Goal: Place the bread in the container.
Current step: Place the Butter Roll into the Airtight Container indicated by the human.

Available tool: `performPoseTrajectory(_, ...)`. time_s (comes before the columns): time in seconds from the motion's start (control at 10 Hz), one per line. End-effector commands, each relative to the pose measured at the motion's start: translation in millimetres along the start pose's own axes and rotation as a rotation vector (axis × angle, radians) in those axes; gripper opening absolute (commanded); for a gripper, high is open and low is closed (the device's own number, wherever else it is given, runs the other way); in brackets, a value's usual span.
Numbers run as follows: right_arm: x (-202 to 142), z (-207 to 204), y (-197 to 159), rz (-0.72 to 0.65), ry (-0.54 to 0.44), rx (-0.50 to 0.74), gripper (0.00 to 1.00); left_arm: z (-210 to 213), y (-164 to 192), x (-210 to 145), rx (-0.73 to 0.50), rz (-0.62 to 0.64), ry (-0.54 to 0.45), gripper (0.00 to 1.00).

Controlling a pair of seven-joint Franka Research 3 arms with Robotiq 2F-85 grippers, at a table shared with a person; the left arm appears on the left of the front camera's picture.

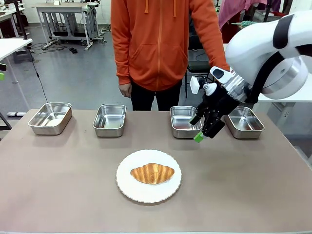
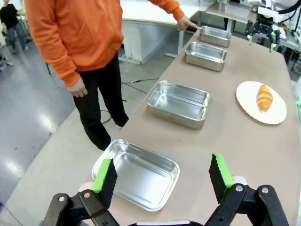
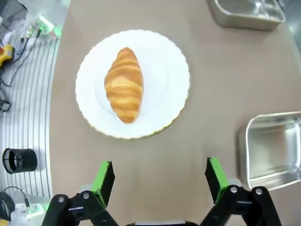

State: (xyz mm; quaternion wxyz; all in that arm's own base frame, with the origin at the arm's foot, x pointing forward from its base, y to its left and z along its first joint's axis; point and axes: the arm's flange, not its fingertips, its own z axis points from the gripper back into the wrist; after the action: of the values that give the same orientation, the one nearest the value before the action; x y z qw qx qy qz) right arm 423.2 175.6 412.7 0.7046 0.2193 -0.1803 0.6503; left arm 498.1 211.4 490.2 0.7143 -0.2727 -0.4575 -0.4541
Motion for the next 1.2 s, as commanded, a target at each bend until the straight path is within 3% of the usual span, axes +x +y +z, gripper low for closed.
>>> performPoseTrajectory(0.0, 7, 4, 2, 0.006, -0.014, -0.015, 1.00, 0, 0, 1, 0.006, -0.003, 0.002, 1.00)
performPoseTrajectory(0.4, 2, 3, 0, 0.007, -0.004, -0.004, 1.00, 0, 0, 1, 0.006, -0.003, 0.002, 1.00)
performPoseTrajectory(0.6, 47, -22, 0, 0.020, 0.132, -0.047, 1.00, 0, 0, 1, 0.006, -0.003, 0.002, 1.00)
performPoseTrajectory(1.1, 131, -89, 21, 0.051, 0.279, -0.020, 1.00, 0, 0, 1, 0.006, -0.003, 0.002, 1.00)
